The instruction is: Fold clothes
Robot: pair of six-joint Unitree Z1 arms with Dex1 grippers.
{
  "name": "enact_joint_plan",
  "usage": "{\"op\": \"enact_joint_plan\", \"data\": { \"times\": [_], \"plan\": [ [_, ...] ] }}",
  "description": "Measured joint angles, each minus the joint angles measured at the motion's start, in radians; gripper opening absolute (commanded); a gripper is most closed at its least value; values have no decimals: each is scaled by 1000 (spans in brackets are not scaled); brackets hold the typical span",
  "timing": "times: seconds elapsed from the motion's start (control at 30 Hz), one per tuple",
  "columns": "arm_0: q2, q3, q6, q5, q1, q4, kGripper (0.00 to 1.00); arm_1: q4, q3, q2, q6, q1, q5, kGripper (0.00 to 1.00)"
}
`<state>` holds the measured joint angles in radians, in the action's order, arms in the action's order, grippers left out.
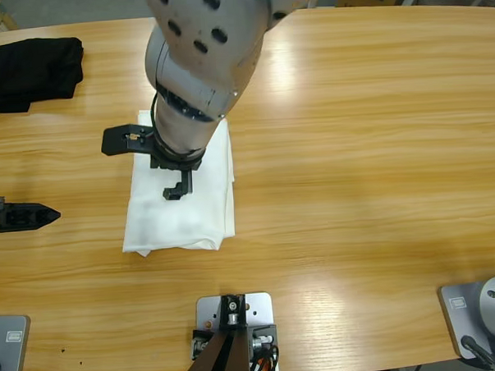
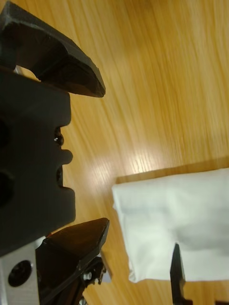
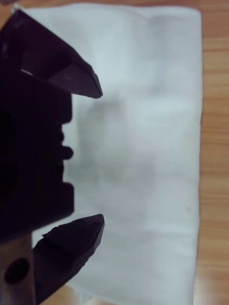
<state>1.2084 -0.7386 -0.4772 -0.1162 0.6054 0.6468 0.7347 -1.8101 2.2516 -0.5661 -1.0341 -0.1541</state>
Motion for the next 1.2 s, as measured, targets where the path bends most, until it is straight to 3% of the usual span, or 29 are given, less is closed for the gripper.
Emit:
{"op": "enact_joint_plan", "data": {
  "times": [0.43, 0.93, 1.2],
  "plan": [
    [5, 7, 0, 0, 0, -2, 996, 5, -25, 77, 0, 3, 0, 987],
    [8, 7, 4, 0, -1, -12, 996, -158, 612, -263, -22, 134, 24, 986],
    [19, 0, 17, 0, -1, -14, 996, -158, 701, -326, -126, 262, 66, 987]
  ]
}}
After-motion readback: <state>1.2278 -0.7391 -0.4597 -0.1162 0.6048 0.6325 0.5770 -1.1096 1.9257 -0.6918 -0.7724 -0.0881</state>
